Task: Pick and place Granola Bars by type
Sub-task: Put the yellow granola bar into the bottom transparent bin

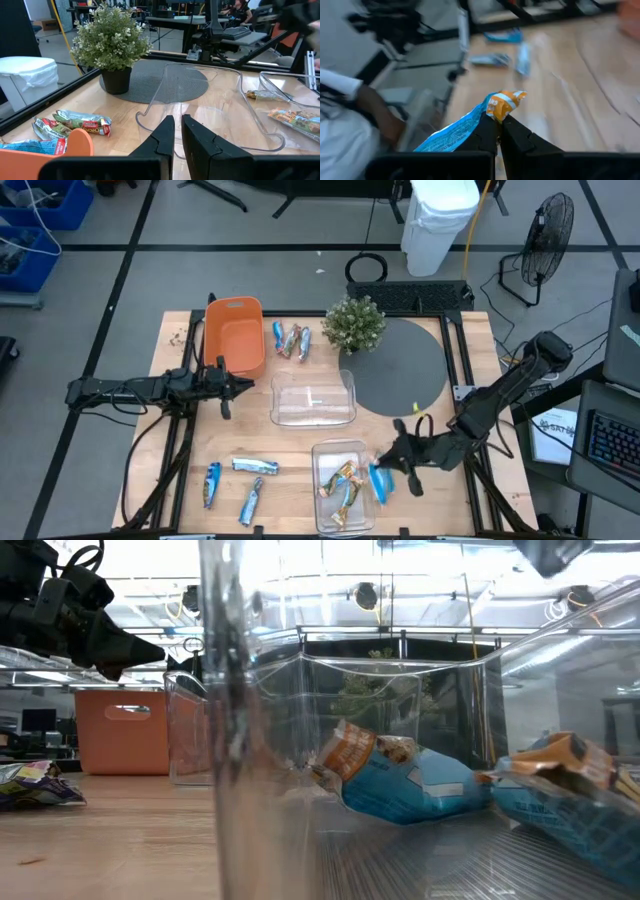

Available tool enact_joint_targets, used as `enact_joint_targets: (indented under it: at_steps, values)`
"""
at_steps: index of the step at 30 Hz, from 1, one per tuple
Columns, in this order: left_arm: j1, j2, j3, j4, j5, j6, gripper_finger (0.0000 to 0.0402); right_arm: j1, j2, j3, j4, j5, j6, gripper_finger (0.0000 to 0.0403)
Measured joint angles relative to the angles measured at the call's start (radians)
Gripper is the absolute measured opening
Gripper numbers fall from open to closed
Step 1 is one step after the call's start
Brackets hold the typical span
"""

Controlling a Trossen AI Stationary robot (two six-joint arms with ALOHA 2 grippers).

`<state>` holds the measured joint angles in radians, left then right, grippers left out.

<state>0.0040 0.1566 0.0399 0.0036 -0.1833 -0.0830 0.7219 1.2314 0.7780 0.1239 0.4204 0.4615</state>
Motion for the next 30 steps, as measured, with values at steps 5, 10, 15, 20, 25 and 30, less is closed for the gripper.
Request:
enact_joint_targets:
  at_steps: [5,10,15,20,25,30]
  values:
    - [0.0,0.0,0.0,0.0,0.0,0.0,0.0037,-0.002,0.095,0.0,0.242,-0.077,-0.118,0.0001]
    - [0.0,0.0,0.0,0.0,0.0,0.0,0.0037,-0.016,0.186,0.0,0.403,-0.145,-0.183,0.0001]
    - [0.0,0.0,0.0,0.0,0.0,0.0,0.0037,-0.056,0.224,0.001,0.44,-0.19,-0.178,0.0001]
    - [0.0,0.0,0.0,0.0,0.0,0.0,0.0037,-0.097,0.226,0.001,0.443,-0.222,-0.175,0.0001]
    - [0.0,0.0,0.0,0.0,0.0,0.0,0.0037,-0.127,0.226,0.001,0.463,-0.243,-0.186,0.0001]
    - [0.0,0.0,0.0,0.0,0.0,0.0,0.0037,-0.15,0.226,0.001,0.462,-0.243,-0.211,0.0001]
